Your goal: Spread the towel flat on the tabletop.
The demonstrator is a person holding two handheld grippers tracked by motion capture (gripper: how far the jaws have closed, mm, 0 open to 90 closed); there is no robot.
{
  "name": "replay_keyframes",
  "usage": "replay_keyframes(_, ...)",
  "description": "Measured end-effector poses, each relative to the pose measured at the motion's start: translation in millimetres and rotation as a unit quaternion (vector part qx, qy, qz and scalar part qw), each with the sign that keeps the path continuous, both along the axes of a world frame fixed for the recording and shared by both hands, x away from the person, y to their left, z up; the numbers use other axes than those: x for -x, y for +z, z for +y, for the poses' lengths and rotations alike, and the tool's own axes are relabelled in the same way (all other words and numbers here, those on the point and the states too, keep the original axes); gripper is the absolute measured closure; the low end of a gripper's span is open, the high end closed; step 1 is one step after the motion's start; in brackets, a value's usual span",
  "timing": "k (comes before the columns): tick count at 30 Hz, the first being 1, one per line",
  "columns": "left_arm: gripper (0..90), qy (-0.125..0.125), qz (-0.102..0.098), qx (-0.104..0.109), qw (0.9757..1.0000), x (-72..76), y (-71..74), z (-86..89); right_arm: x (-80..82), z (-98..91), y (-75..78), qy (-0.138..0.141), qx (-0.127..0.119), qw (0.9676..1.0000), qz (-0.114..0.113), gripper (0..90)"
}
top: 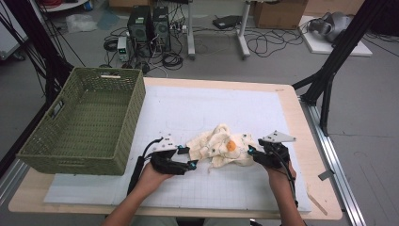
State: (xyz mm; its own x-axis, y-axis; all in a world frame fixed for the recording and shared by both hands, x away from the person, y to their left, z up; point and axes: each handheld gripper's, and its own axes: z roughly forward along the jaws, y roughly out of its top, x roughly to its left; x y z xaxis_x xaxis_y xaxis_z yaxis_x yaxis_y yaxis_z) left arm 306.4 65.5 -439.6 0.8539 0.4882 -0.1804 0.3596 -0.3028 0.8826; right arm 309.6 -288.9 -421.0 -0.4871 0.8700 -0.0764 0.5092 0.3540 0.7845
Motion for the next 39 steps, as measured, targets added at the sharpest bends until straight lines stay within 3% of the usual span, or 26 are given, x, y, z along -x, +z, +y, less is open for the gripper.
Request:
replay_keyframes(3,39.9,0.001,-0.004,-0.010,0.9999,-4.4,3.6,-15.2,-1.5,5.7,-2.8,0.011,0.002,0.9999,0.010,45.8)
replay_keyframes(5,49.2,0.008,-0.006,-0.021,0.9997,-9.3,4.0,-21.6,-2.6,10.1,-5.0,0.016,0.007,0.9998,0.012,42.8)
replay_keyframes(7,72.7,0.012,-0.025,-0.053,0.9982,-13.9,4.9,-25.0,-3.4,13.7,-7.0,0.024,0.009,0.9996,0.016,41.7)
replay_keyframes(9,86.2,0.030,-0.036,-0.049,0.9977,-19.7,8.4,-22.2,-3.8,17.7,-9.3,0.030,0.016,0.9992,0.023,42.2)
replay_keyframes(12,86.5,0.062,-0.034,-0.038,0.9968,-29.8,15.6,-11.6,-5.5,21.6,-13.1,0.040,0.021,0.9983,0.036,46.4)
replay_keyframes(15,86.8,0.087,-0.037,-0.042,0.9946,-39.2,21.5,2.1,-7.1,25.9,-18.1,0.052,0.031,0.9967,0.054,55.4)
replay_keyframes(17,86.9,0.106,-0.042,-0.042,0.9926,-44.6,25.1,10.6,-6.6,28.1,-19.6,0.063,0.031,0.9957,0.060,63.6)
replay_keyframes(18,86.9,0.115,-0.038,-0.036,0.9920,-47.4,26.1,14.4,-6.0,28.7,-19.3,0.076,0.024,0.9945,0.067,74.8)
replay_keyframes(19,86.9,0.119,-0.035,-0.040,0.9914,-50.1,27.5,17.6,-6.0,28.7,-19.3,0.076,0.024,0.9945,0.067,74.8)
replay_keyframes(22,87.0,0.131,-0.035,-0.041,0.9899,-55.1,32.5,24.0,-3.9,31.5,-18.2,0.090,0.021,0.9927,0.078,86.1)
replay_keyframes(25,87.0,0.148,-0.040,-0.044,0.9871,-59.0,37.8,29.3,-0.5,36.6,-17.0,0.126,0.005,0.9872,0.097,87.7)
replay_keyframes(26,87.1,0.155,-0.034,-0.044,0.9864,-61.5,39.4,32.0,0.9,39.2,-16.8,0.143,-0.006,0.9838,0.109,87.6)
replay_keyframes(27,87.0,0.163,-0.033,-0.041,0.9852,-63.3,40.5,34.8,5.7,48.1,-16.8,0.180,-0.015,0.9761,0.121,87.6)
replay_keyframes(28,87.0,0.172,-0.032,-0.042,0.9837,-65.4,41.3,37.1,5.7,48.1,-16.8,0.180,-0.015,0.9761,0.121,87.6)
replay_keyframes(32,87.0,0.195,-0.026,-0.046,0.9794,-73.5,42.1,41.9,13.9,66.9,-16.4,0.238,-0.021,0.9610,0.140,84.9)
replay_keyframes(33,87.0,0.197,-0.029,-0.044,0.9789,-74.2,41.9,41.7,14.6,69.1,-16.0,0.242,-0.020,0.9600,0.140,79.4)
replay_keyframes(34,87.0,0.197,-0.032,-0.046,0.9788,-74.5,41.6,40.6,14.4,69.7,-15.5,0.241,-0.020,0.9609,0.135,76.1)
replay_keyframes(36,87.0,0.193,-0.032,-0.046,0.9796,-74.5,41.1,40.1,13.2,65.2,-12.4,0.225,-0.026,0.9673,0.114,67.8)
replay_keyframes(39,87.0,0.194,-0.036,-0.042,0.9794,-74.7,41.1,40.3,8.2,49.0,-4.1,0.166,-0.065,0.9820,0.062,57.9)
